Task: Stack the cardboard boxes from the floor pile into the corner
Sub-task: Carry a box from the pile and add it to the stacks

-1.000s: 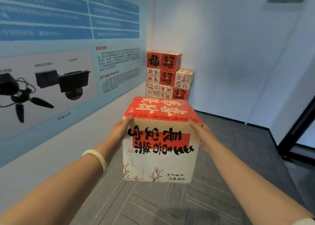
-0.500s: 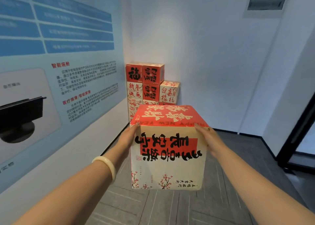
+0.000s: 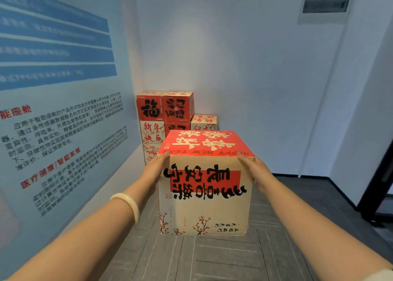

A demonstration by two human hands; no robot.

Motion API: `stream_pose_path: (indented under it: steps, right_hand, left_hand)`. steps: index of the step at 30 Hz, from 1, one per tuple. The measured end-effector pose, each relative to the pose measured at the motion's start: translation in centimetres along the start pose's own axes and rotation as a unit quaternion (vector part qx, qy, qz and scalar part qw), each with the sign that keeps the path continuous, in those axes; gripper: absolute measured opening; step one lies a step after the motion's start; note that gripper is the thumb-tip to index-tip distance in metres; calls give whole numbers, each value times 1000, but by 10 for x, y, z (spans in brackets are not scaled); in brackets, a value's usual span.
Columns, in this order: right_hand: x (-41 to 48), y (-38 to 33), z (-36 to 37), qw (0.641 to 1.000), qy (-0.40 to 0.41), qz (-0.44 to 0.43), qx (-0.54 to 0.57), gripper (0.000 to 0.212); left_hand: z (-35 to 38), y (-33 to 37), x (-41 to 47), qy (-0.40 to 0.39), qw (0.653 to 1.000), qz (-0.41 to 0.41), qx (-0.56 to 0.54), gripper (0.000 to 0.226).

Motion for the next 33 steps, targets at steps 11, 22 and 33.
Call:
stream_pose_path:
  steps: [11,22,33]
  right_hand:
    - [203,-11,-41,997,77,-11,-5,40]
    - [475,-38,-143,996,82,-3,-20,49]
    - [710,-38,-199,994,104,3,-36,40]
  left_hand:
    - [-19,27,251,-80,996,-23,22,34]
    - [-2,67,524,-67,997,-19,21,72]
    - [-11,85,780,-58,998,-12,-15,35]
Point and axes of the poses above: each hand's wrist, its own x-axis towards the middle knuckle, its own z-axis out of the palm, y = z × x, the point moved 2 cm from there along x, towards the middle knuckle, and after that the axes turned 13 degrees about -y, right-handed, at the moved point
